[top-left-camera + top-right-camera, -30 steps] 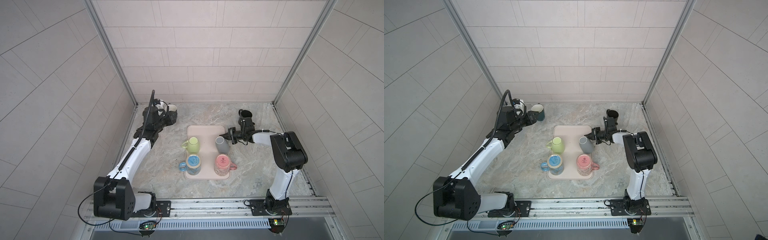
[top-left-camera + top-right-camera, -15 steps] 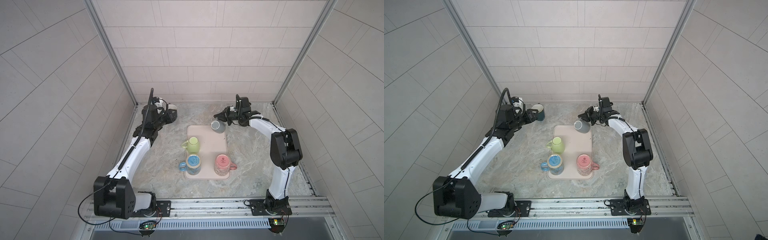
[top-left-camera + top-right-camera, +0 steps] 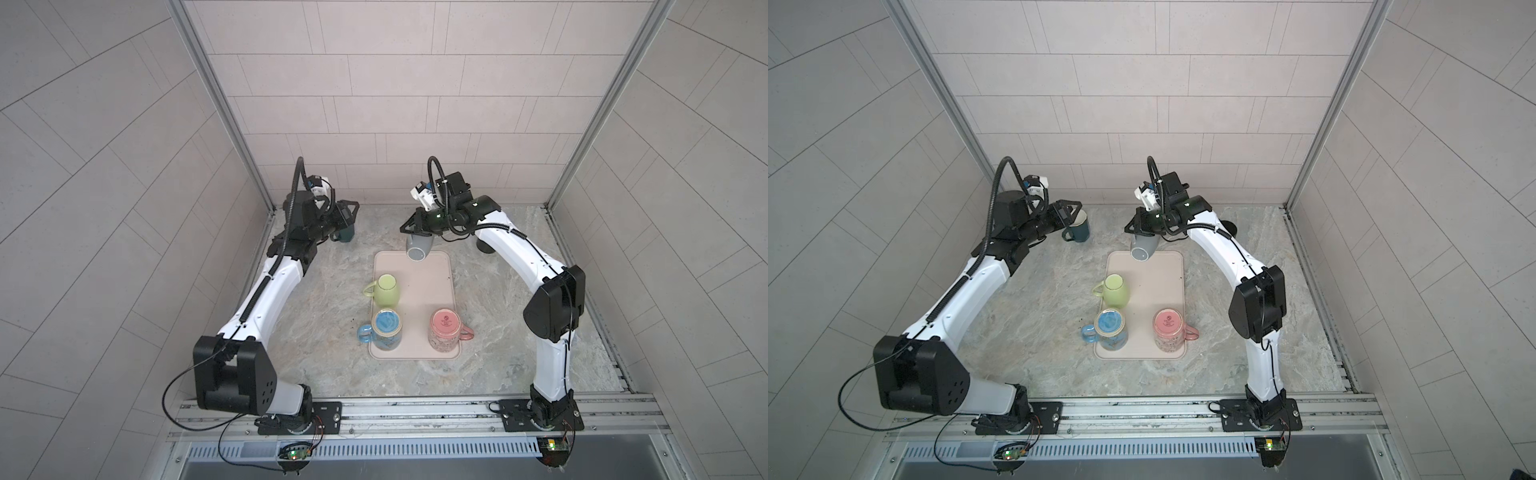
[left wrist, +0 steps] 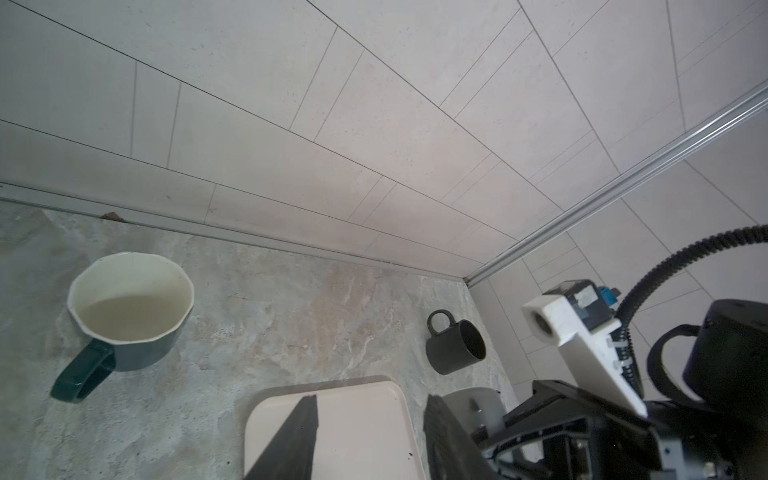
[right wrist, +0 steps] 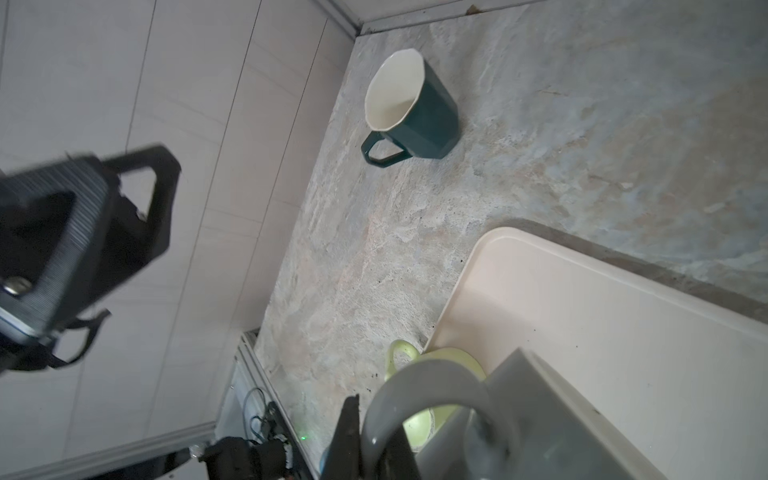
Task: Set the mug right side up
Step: 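Lift the grey mug with the right gripper while the left gripper approaches it, then grasp the grey mug's handle with the left gripper while the right gripper holds it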
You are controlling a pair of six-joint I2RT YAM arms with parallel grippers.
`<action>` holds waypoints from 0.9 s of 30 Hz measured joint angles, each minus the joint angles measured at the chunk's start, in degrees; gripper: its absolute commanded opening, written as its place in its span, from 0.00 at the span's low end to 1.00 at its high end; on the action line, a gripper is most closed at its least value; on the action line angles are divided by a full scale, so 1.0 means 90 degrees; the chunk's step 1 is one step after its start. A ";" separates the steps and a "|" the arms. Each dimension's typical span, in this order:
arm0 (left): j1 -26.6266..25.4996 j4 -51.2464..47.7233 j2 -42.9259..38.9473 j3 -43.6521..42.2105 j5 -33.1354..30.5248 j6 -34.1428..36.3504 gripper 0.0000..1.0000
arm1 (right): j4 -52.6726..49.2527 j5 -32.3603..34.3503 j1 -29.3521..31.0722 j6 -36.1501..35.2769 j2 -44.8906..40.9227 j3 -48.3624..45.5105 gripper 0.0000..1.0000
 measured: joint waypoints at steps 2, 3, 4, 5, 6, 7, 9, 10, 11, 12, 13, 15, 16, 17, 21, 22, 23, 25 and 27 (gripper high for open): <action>0.0000 -0.0012 0.0080 0.0197 0.0216 -0.0112 0.46 | 0.0250 0.0165 0.0177 -0.0461 -0.0202 -0.0418 0.00; 0.0000 -0.0017 0.0112 0.0274 0.0350 -0.0172 0.45 | 0.0432 0.0272 0.0262 -0.0678 -0.0367 -0.0709 0.00; 0.0000 -0.0029 0.0136 0.0335 0.0471 -0.0231 0.45 | 0.0644 0.0362 0.0335 -0.0872 -0.0537 -0.1018 0.00; 0.0000 -0.0049 0.0163 0.0413 0.0641 -0.0291 0.44 | 0.0833 0.0430 0.0398 -0.1044 -0.0716 -0.1302 0.00; 0.0000 -0.0085 0.0182 0.0474 0.0806 -0.0335 0.44 | 0.1035 0.0491 0.0466 -0.1224 -0.0923 -0.1586 0.00; 0.0000 -0.0153 0.0204 0.0534 0.0969 -0.0379 0.44 | 0.1202 0.0527 0.0512 -0.1379 -0.1093 -0.1785 0.00; -0.0002 -0.0299 0.0238 0.0651 0.1321 -0.0427 0.45 | 0.1433 0.0675 0.0588 -0.1746 -0.1389 -0.2004 0.00; -0.0005 -0.0367 0.0250 0.0687 0.1464 -0.0432 0.45 | 0.1511 0.0760 0.0629 -0.1948 -0.1498 -0.2038 0.00; -0.0024 -0.0457 0.0260 0.0729 0.1639 -0.0447 0.46 | 0.1615 0.0874 0.0670 -0.2171 -0.1613 -0.2055 0.00; -0.0049 -0.0561 0.0274 0.0767 0.1819 -0.0449 0.47 | 0.1702 0.0988 0.0709 -0.2402 -0.1717 -0.2062 0.00; -0.0073 -0.0665 0.0287 0.0814 0.1933 -0.0437 0.47 | 0.1749 0.1081 0.0750 -0.2589 -0.1797 -0.2062 0.00; -0.0129 -0.0945 0.0313 0.0908 0.2140 -0.0359 0.48 | 0.1821 0.1256 0.0857 -0.2973 -0.1919 -0.2057 0.00; -0.0180 -0.1107 0.0321 0.0962 0.2203 -0.0296 0.48 | 0.1826 0.1350 0.0933 -0.3174 -0.1950 -0.2035 0.00; -0.0236 -0.1297 0.0323 0.1022 0.2251 -0.0216 0.48 | 0.1807 0.1452 0.1015 -0.3371 -0.1953 -0.1991 0.00; -0.0393 -0.1885 0.0325 0.1251 0.2361 0.0036 0.49 | 0.1562 0.1870 0.1304 -0.4058 -0.1897 -0.1814 0.00; -0.0423 -0.1984 0.0325 0.1292 0.2392 0.0097 0.49 | 0.1469 0.1960 0.1365 -0.4211 -0.1865 -0.1751 0.00; -0.0454 -0.2103 0.0325 0.1336 0.2412 0.0151 0.49 | 0.1399 0.2045 0.1421 -0.4350 -0.1831 -0.1683 0.00; -0.0508 -0.2314 0.0325 0.1392 0.2426 0.0260 0.49 | 0.1321 0.2188 0.1498 -0.4566 -0.1780 -0.1591 0.00; -0.0568 -0.2543 0.0340 0.1447 0.2426 0.0376 0.49 | 0.1246 0.2290 0.1528 -0.4707 -0.1744 -0.1545 0.00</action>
